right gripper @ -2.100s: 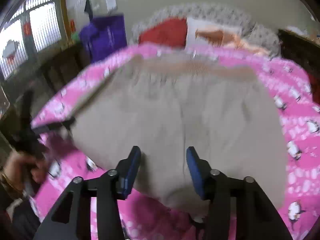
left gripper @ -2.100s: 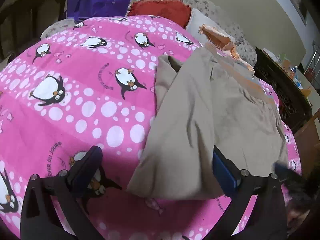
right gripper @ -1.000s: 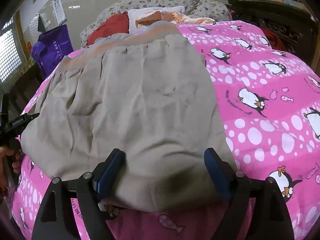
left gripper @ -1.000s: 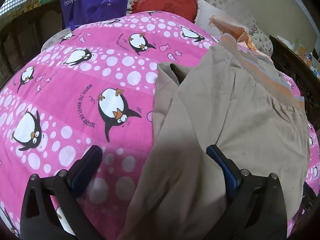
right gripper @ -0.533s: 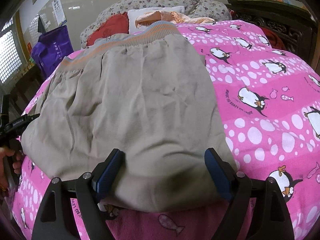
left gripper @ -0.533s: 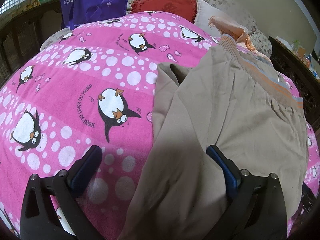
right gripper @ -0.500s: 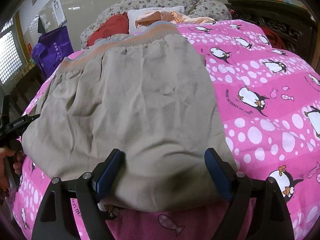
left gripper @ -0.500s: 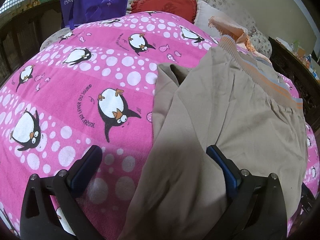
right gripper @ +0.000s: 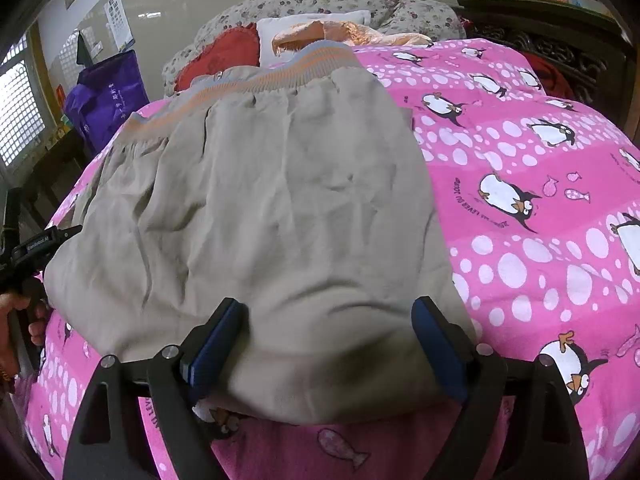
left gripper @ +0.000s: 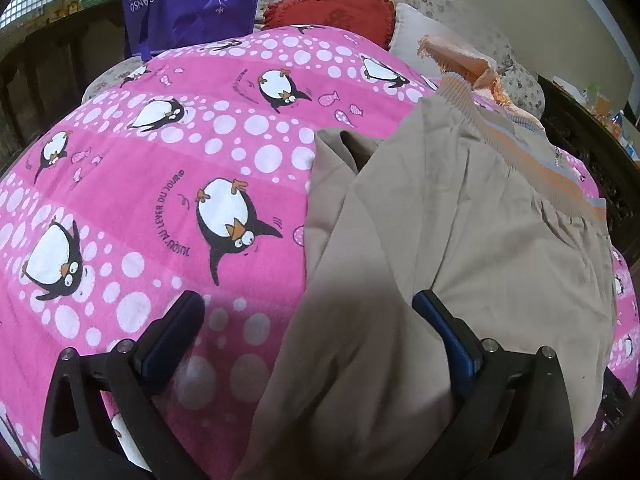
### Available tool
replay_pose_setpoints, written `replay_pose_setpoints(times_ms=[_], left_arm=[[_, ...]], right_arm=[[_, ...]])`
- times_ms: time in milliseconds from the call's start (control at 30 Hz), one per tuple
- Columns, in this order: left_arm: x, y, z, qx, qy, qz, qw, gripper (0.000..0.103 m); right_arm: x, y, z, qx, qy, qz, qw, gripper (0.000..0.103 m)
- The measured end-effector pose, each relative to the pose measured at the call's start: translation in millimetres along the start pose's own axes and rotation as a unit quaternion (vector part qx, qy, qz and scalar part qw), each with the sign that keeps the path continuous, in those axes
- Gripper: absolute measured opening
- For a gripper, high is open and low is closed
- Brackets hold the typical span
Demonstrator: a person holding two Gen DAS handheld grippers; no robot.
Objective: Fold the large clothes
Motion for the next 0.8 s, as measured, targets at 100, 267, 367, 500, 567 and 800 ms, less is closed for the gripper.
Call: replay_pose_setpoints(times_ms=[100, 267, 367, 500, 567, 800], left_arm=[[-0.4, 0.0, 0.0, 0.000, 0.000, 0.000, 1.0000, 0.103], [-0.5, 0.8, 0.0, -0.002, 0.001, -0.002, 1.0000, 0.103], [-0.4, 0.9, 0.0, -0.002, 0.001, -0.002, 1.0000, 0.103], [-0.7, 0.9, -0.3, -0.002, 0.001, -0.003, 1.0000, 0.103], [-0.7, 0.8, -0.2, -0.002, 0.002, -0.002, 1.0000, 0.103], [1.8, -0.5, -0.7, -0.035, -0.023, 0.009, 0.9991, 0.103]], right_arm=[[0.6, 0.8, 0.4, -0.002, -0.001, -0.002, 1.000, 0.088], [1.0, 0.0, 1.1, -0.007, -0.003, -0.006, 1.000, 0.088], [0.5, -0.2, 1.2, -0.009, -0.003, -0.007, 1.000, 0.089], [0.0, -1.1, 1.4, -0.012, -0.004, -0.008, 1.000, 0.089], [0.0, -1.0, 1.3, -0.012, -0.004, -0.008, 1.000, 0.089], [0.0, -1.3, 1.4, -0.011, -0.004, -0.008, 1.000, 0.090]])
Point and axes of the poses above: each gripper's, at about its wrist camera, not at the fingertips, and z roughly the way its jaws point, y to its right, x to its top, the point moved 7 cm from there along z, roughly the way its jaws point, and after that the axes turned 4 degrees about x, right-handed, at the moved point
